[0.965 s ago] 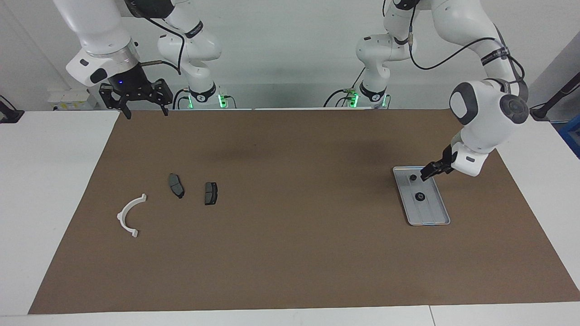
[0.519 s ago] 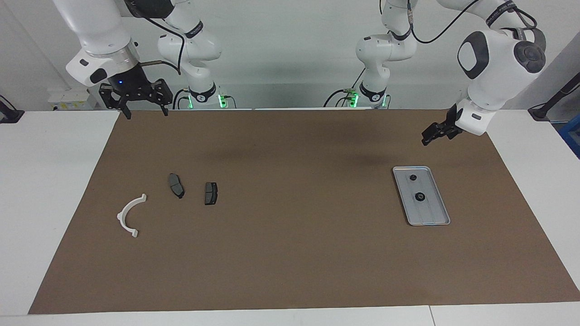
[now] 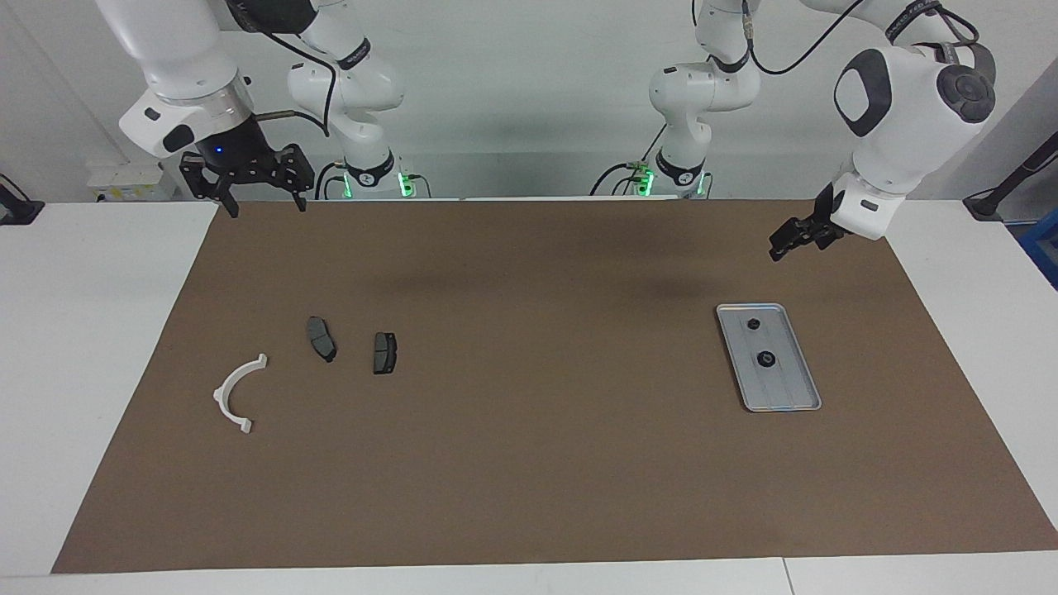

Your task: Pick bearing gear from pile to tray

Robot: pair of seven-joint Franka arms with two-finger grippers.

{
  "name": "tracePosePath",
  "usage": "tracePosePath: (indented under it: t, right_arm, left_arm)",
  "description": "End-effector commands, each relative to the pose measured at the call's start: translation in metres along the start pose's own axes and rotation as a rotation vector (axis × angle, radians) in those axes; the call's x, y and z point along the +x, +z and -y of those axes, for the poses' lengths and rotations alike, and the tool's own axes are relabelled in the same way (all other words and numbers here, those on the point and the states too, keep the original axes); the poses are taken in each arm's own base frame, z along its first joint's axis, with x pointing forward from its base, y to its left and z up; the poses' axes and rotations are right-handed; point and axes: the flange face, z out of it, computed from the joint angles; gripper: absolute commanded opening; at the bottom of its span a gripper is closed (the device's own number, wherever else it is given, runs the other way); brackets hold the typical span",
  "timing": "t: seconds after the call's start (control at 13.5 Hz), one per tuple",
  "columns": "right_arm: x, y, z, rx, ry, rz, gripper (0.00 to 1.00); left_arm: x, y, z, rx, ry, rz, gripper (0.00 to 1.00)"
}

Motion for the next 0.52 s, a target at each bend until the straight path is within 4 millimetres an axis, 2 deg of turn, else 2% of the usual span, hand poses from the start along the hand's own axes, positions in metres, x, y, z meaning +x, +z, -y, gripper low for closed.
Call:
tracePosePath:
  t: [0.0,0.45]
  right_arm:
    - [-0.0002,-0.0016,-0.0018,0.002,-0.011,-0.010,1.00]
    - [-0.0008,-0.0023,-0.0009,0.002,-0.012,-0.010,1.00]
  left_arm:
    - [-0.0131,-0.0179,-0.0015,0.012,0.022,-0.040,1.00]
    - [-0.0110,-0.0277,-0.0001,0.023,0.072,-0.076,1.00]
